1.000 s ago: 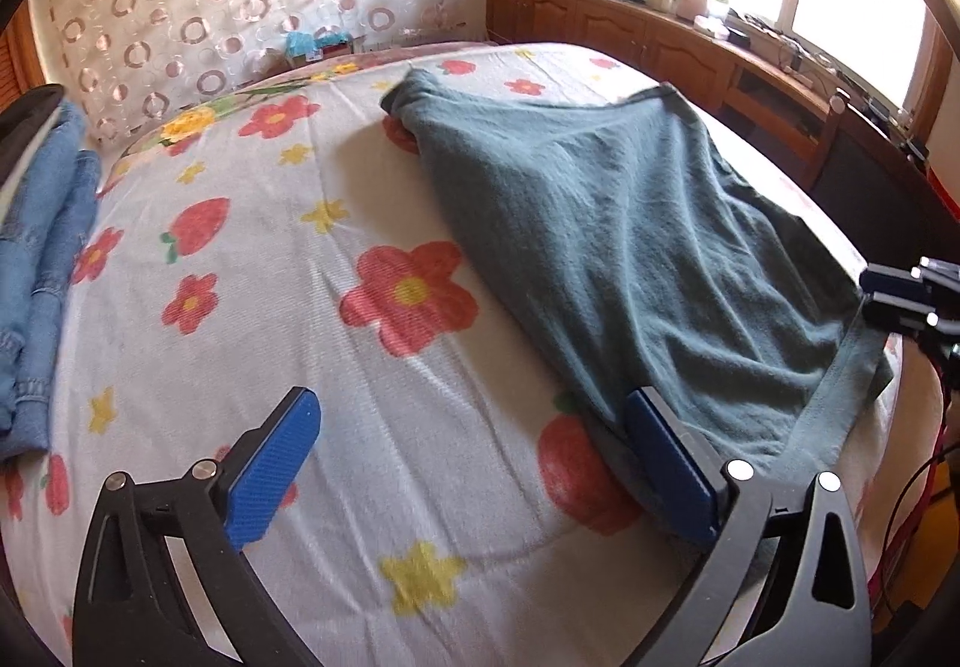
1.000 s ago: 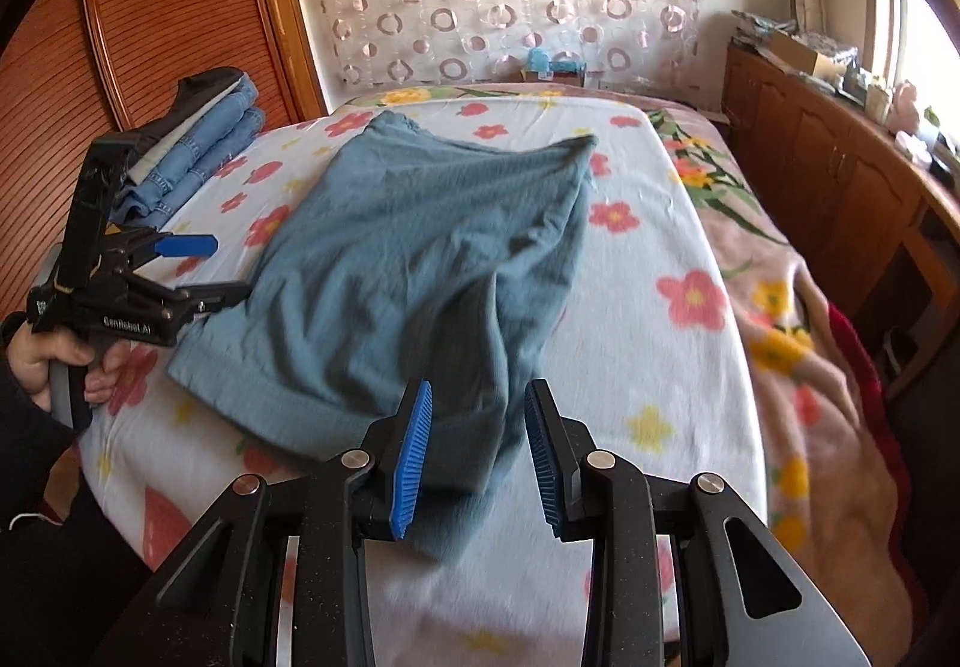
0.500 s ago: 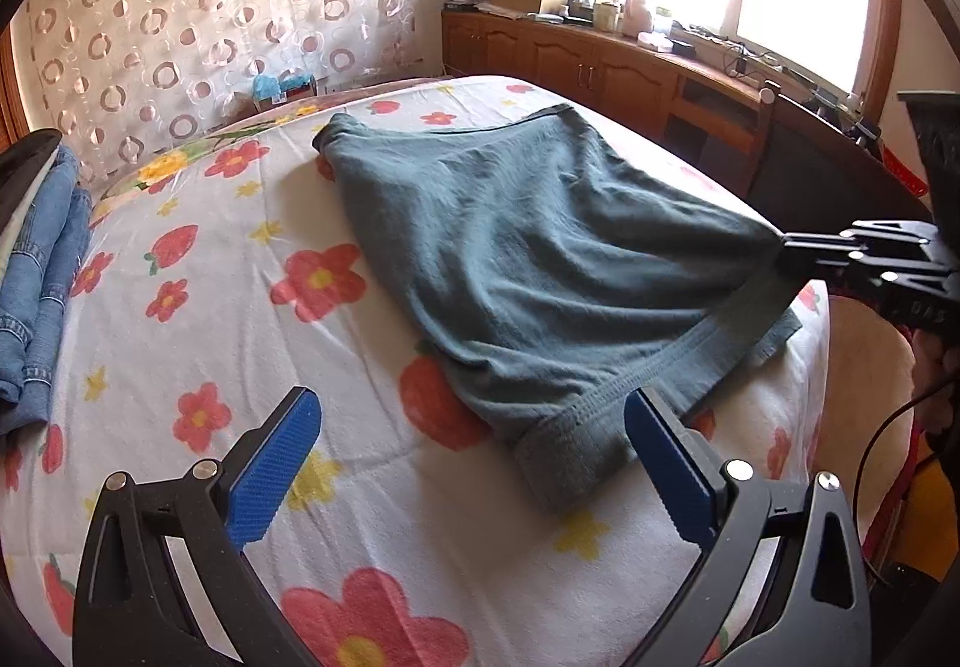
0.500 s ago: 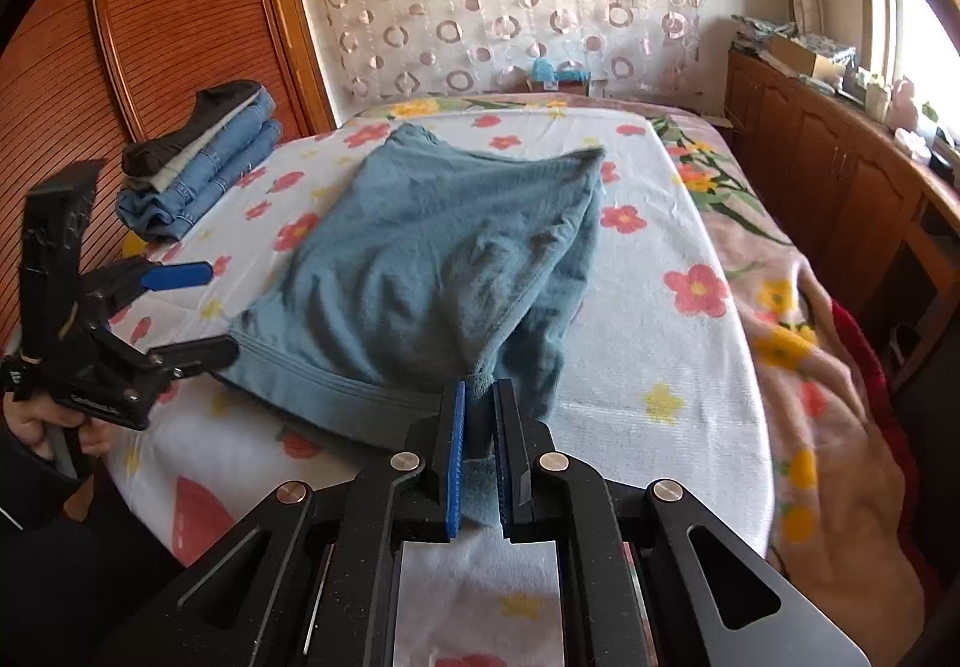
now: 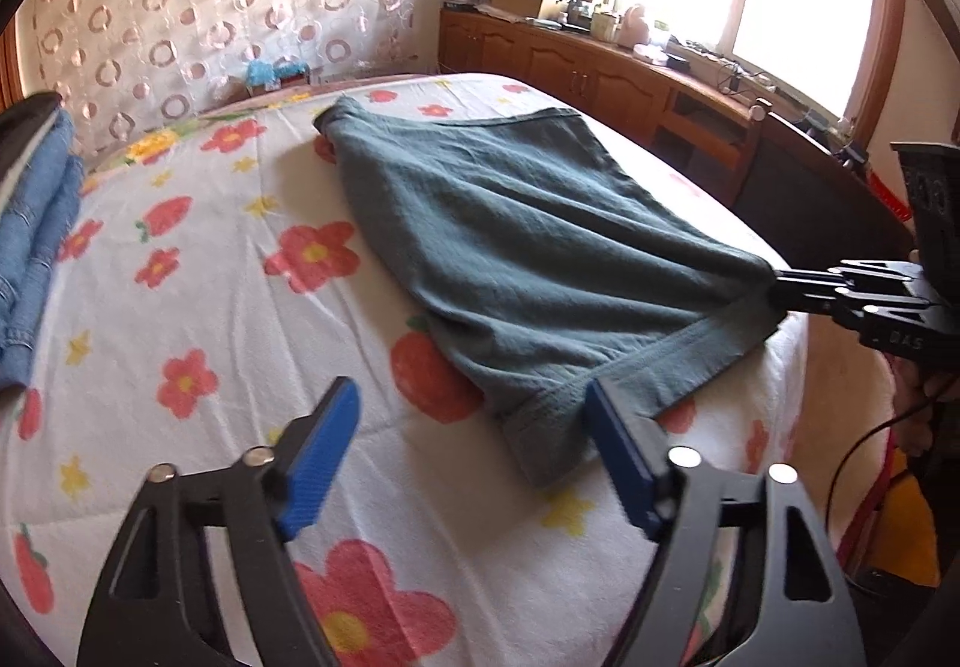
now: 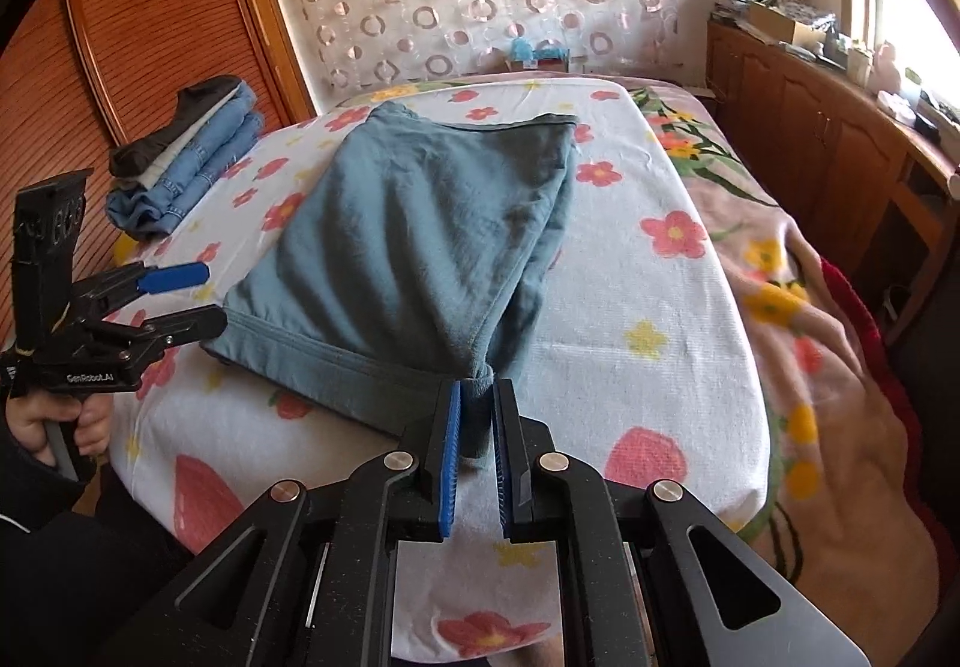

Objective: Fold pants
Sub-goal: 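Grasp the folded shorts' hem with the right gripper and smooth it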

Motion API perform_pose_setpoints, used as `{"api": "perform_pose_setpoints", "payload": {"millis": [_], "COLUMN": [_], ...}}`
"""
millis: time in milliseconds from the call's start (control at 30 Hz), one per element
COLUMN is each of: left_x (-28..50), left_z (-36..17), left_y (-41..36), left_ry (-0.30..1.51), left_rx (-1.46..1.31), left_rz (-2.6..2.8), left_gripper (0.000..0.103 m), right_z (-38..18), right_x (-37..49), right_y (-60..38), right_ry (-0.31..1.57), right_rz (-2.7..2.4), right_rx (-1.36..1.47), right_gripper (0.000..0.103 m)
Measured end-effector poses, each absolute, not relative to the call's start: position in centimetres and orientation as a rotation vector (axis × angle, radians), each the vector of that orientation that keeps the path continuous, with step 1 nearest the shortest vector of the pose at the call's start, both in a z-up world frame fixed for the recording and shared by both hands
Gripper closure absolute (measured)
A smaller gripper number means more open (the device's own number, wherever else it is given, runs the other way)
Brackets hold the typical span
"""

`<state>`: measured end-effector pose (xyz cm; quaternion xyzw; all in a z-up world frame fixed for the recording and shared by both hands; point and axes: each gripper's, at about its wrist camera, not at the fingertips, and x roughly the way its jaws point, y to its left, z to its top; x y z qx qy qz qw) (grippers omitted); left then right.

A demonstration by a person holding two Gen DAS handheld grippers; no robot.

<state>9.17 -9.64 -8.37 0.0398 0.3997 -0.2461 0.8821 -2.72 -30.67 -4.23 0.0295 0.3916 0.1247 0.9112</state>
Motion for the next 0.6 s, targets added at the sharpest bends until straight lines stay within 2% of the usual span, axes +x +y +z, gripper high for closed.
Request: {"api": "perform_pose_setpoints", "payload": {"millis": [33,67,167,233,300,367,467,600], "left_x": [9.2,9.1,8.9,8.8,8.7,8.5,8.2,7.7], "left_z": [-8.5,-8.5,-8.8,-8.9,-9.0,-9.2,-9.0,-8.5], "left_y": [-9.6,-9.7,-10.1,-10.1,-10.2,-10.2,-10.3,-10.5], "left_ry": [0.838,0.843,0.851,0.856,0.86,0.868,0.869,0.861], "left_rx": [0.071,0.064,0.058,0.055,0.054,0.044,0.041,0.053], "left_rz": [-0.523,-0.529,-0.546,-0.55,-0.558,-0.579,-0.584,-0.593], "left_gripper": [0.037,0.043,0.052,0.055,0.061,0.075,0.082,0.084], "right_z": [-4.2,-4.2,-4.2,-4.4,-4.8,-5.4,-6.0,-6.1], "right_x": [-2.7,-2.7,-2.6,-2.5,-2.3,-2.0,-1.7,-1.6], "right_y": [-30.5,-30.5,-30.2,-30.1,-30.0,-29.7,-29.7,-30.2], "right_ry": [0.803,0.797,0.779,0.771,0.777,0.789,0.809,0.812], "right_rz": [0.248,0.242,0.234,0.234,0.237,0.231,0.232,0.24], "right_rx": [0.054,0.052,0.057,0.06,0.057,0.046,0.046,0.069], "right_gripper": [0.08,0.078,0.074,0.067,0.066,0.066,0.066,0.066]}}
